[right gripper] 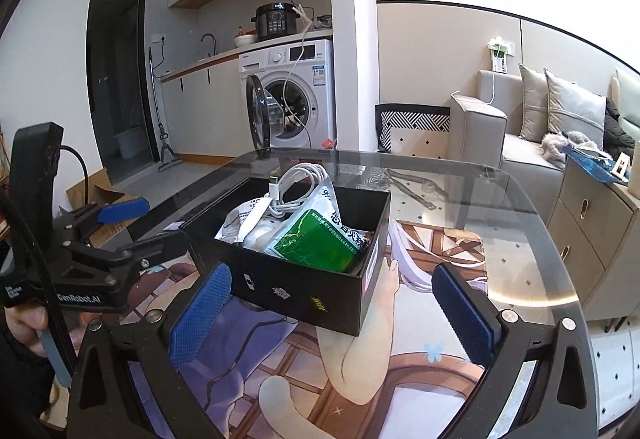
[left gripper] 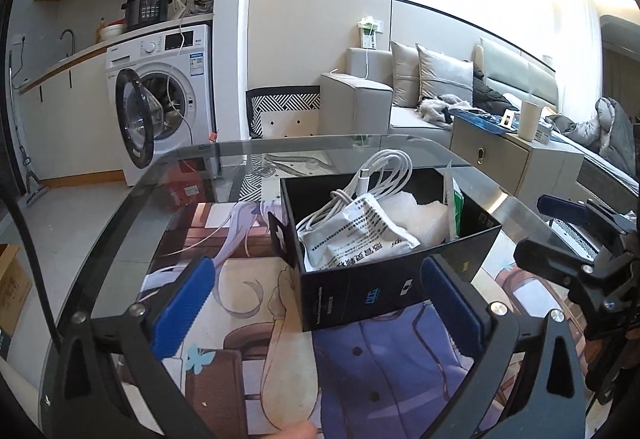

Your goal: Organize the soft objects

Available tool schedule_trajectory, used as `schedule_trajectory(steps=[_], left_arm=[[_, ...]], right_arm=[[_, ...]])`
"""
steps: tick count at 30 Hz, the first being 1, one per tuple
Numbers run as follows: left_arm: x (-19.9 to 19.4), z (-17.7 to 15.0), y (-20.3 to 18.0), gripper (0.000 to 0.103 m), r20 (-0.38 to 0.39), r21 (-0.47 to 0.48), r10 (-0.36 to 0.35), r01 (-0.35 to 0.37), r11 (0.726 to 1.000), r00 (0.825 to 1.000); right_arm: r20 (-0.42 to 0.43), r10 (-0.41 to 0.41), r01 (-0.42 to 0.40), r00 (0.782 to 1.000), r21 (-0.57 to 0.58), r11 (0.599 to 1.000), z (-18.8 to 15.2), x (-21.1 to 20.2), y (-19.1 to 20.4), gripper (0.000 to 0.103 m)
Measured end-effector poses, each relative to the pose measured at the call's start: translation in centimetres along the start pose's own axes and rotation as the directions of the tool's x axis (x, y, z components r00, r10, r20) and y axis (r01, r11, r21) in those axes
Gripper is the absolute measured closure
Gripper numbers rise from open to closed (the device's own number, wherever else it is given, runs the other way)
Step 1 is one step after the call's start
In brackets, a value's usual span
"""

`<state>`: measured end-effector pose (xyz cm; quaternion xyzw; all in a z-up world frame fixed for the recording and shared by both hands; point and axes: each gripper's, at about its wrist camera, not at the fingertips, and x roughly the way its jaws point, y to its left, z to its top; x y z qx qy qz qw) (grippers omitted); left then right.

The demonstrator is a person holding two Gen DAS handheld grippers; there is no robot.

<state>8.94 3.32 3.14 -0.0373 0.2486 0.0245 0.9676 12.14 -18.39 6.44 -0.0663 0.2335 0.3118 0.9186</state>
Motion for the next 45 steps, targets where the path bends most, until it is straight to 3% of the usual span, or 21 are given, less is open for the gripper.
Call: schedule_trajectory(steps=[25, 45], left_arm=[[0.1, -0.8, 0.0, 0.0, 0.025, -0.016, 0.008, -0.007, 1.0, 1.0], [0.2, -1.0, -0.1, 0.0, 0.031, -0.021, 0.011, -0.011, 1.0, 0.999]], right_arm=[[0.042, -0.054, 0.056, 0.998, -0.051, 0.997, -0.5, -0.2, 1.4, 0.001], [0.063, -0.051, 0.053, 0.997, -0.035, 0.998, -0.4, -0.6, 1.1, 0.001]])
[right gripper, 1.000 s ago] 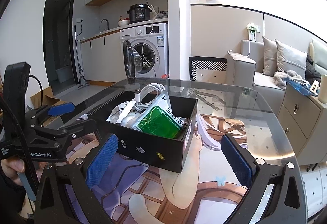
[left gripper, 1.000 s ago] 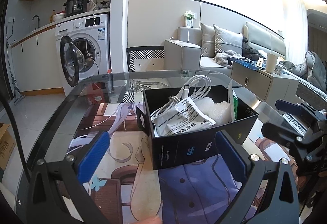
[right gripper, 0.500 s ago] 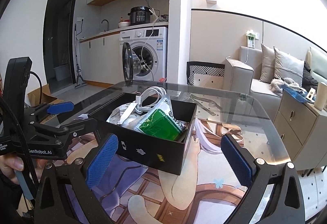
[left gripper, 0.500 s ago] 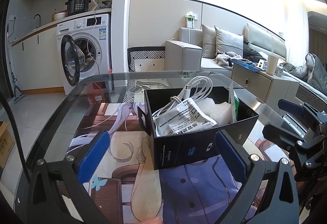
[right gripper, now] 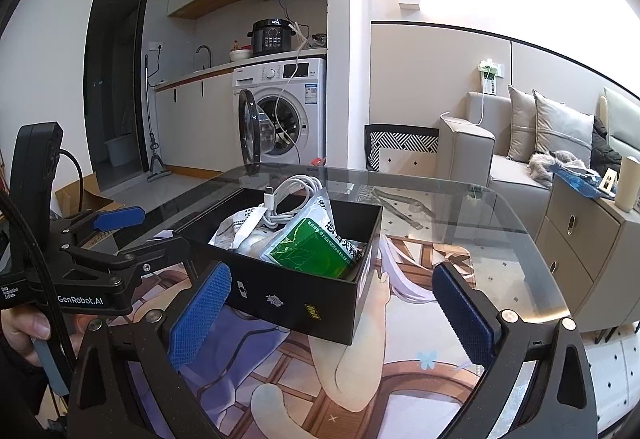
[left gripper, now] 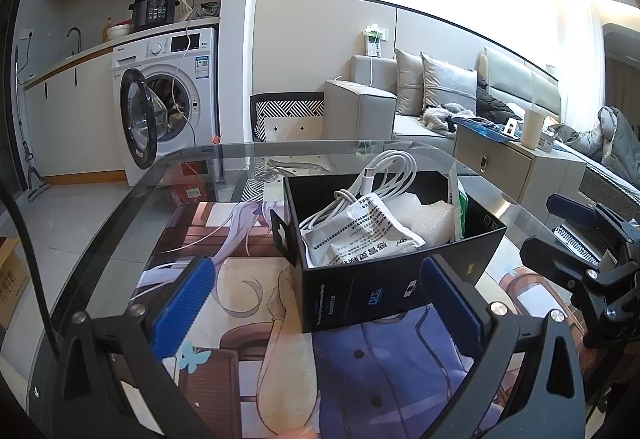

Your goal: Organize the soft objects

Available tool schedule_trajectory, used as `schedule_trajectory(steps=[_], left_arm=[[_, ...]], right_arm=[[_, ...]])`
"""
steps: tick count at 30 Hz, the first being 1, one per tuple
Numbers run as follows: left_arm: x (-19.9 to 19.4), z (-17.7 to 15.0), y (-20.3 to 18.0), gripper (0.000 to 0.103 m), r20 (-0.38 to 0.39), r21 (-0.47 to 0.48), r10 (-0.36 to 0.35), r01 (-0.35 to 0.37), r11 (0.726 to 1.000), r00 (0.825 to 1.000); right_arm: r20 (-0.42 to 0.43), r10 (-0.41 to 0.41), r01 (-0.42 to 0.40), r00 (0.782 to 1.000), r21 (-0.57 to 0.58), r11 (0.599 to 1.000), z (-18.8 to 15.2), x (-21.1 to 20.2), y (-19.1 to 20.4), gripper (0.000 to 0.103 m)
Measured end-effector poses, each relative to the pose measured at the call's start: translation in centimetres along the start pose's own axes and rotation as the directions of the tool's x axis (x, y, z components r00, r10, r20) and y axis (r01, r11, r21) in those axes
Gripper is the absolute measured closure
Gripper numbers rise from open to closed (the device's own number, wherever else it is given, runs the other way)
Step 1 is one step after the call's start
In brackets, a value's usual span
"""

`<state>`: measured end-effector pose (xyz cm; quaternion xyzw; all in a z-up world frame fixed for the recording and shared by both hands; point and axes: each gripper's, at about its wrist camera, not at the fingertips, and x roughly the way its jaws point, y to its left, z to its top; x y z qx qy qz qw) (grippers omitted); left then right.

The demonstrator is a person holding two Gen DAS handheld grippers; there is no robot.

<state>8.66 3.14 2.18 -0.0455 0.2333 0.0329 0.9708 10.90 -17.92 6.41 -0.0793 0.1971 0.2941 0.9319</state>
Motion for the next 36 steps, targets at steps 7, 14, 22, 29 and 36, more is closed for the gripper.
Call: schedule_trajectory(steps=[7, 14, 22, 29, 36], left_arm=[[-0.06, -0.04, 0.03, 0.0, -0.001, 0.0, 0.0, 0.0, 1.0, 1.0], [-0.24, 0.11, -0.12, 0.0, 0.002, 0.004, -0.003, 0.003, 1.0, 1.0], [-0.26, 0.18, -0.22, 0.0, 0.003, 0.005, -0.003, 0.003, 1.0, 1.0], [-0.44, 0.33, -0.33, 0.0, 0.006, 0.009, -0.004, 0.004, 1.0, 1.0], [-0.43, 0.35, -0.38, 0.0, 0.006, 0.009, -0.004, 0.004, 1.0, 1.0]], right_arm=[[0.019, -0.003, 0.003, 1.0, 0.001, 1.0, -0.03, -0.23, -0.01, 0.001], [0.027, -0.002, 0.002, 1.0, 0.015, 1.0, -0.24, -0.3, -0.14, 0.001], [0.026, -0.001, 0.0, 1.0, 0.015, 1.0, -0.34, -0.36, -0.18, 0.001], [0.027, -0.002, 0.002, 1.0, 0.014, 1.0, -0.33, -0.37, -0.18, 0.001], [0.028, -0.002, 0.001, 1.0, 0.014, 1.0, -0.34, -0.36, -0.16, 0.001]])
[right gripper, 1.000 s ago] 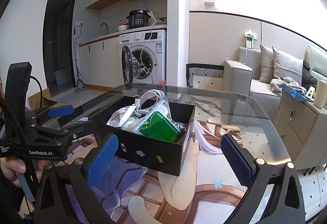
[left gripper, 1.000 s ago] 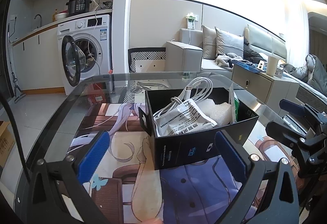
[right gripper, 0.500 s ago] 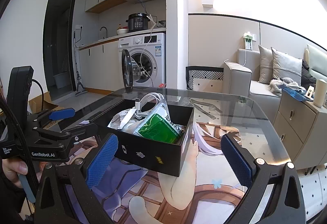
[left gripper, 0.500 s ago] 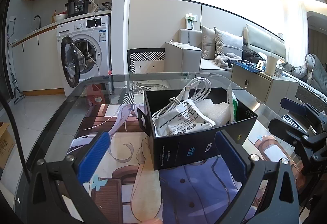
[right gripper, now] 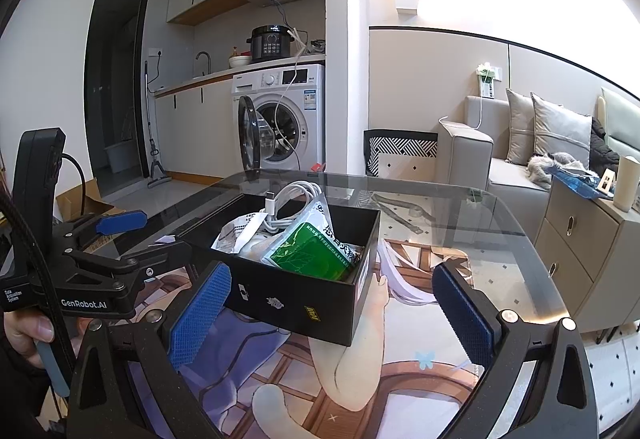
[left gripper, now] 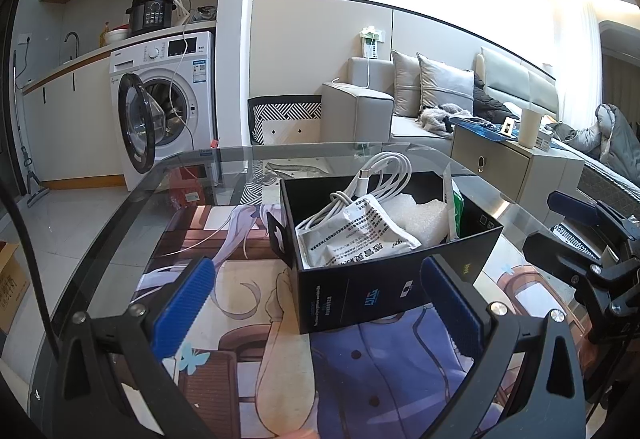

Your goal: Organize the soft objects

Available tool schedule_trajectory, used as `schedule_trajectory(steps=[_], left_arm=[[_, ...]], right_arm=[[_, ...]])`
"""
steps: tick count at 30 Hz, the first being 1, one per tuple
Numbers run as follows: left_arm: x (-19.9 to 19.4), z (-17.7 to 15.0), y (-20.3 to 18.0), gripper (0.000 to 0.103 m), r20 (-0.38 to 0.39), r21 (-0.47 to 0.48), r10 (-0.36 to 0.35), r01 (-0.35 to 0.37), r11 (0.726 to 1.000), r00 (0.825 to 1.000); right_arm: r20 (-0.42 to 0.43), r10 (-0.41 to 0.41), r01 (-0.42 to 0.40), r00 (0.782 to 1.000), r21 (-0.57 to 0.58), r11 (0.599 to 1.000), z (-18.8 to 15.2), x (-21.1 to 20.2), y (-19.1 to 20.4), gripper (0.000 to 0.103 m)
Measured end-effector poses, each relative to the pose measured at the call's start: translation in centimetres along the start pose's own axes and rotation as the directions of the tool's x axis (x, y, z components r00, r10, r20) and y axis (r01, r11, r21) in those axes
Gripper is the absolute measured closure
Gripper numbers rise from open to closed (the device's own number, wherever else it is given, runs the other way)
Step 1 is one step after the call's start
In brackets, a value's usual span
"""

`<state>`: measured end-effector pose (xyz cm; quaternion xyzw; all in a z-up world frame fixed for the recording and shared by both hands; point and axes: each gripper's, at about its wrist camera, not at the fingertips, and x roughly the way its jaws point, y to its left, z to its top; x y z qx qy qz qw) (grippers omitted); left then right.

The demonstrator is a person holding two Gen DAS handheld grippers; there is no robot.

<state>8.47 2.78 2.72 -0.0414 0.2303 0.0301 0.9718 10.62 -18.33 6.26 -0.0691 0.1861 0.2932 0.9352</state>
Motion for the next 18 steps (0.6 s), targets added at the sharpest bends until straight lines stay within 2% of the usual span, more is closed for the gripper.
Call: schedule_trajectory(steps=[18], left_arm=[[-0.18, -0.04, -0.03, 0.0, 0.007, 0.001, -0.003, 0.003, 1.0, 1.0]], right_arm=[[0.0, 0.0, 0.0, 1.0, -0.002, 1.0, -0.03, 0.02, 0.06, 0.001]])
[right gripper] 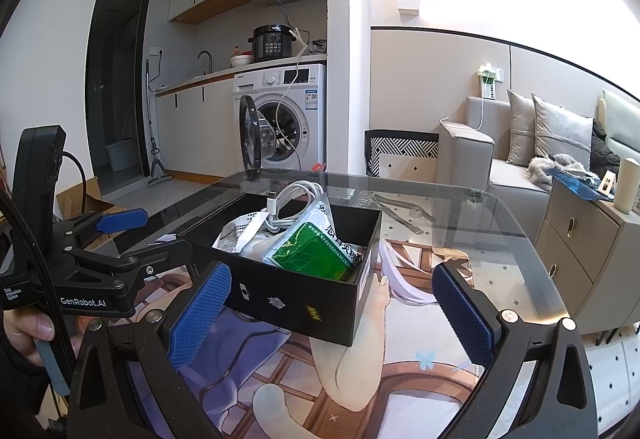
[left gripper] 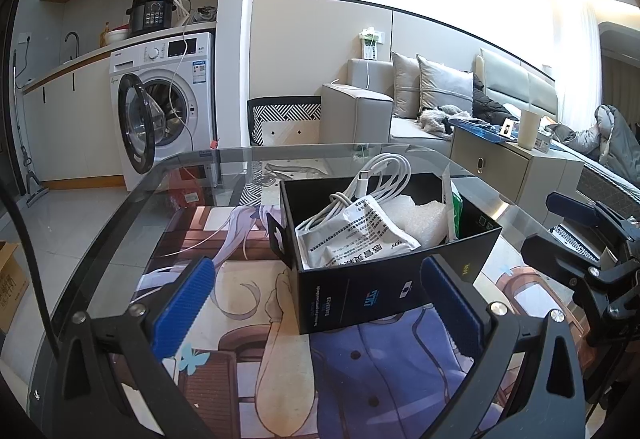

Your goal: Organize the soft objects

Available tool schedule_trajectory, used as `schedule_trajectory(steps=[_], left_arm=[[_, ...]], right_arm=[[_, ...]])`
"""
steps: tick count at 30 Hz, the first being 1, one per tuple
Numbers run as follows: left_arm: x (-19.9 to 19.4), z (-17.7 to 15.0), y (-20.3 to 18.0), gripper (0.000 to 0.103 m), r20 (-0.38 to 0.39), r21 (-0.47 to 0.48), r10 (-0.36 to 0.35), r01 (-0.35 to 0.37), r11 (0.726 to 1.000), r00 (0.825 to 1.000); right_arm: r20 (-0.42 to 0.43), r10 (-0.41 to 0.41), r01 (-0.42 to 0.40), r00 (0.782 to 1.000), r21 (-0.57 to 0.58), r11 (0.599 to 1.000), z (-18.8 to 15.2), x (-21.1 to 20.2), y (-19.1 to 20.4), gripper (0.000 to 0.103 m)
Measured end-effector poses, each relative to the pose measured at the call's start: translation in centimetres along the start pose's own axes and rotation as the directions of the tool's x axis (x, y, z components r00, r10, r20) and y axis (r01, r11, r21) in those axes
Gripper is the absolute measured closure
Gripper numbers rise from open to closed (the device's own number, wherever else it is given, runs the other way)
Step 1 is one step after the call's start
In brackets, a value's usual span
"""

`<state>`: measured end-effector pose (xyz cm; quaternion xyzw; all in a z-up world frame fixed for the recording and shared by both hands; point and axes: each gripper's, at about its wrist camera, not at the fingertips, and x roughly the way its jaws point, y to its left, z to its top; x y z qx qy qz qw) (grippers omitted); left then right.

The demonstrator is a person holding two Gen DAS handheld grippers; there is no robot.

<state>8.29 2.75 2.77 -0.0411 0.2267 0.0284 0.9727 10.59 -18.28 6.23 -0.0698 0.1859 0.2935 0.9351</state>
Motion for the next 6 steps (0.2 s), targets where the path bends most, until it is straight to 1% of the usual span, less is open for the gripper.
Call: schedule_trajectory(steps=[6], left_arm=[[-0.02, 0.05, -0.01, 0.0, -0.001, 0.0, 0.0, 0.0, 1.0, 1.0]], right_arm=[[0.0, -0.001, 0.001, 1.0, 0.0, 1.0, -0.01, 0.01, 0.02, 0.001]])
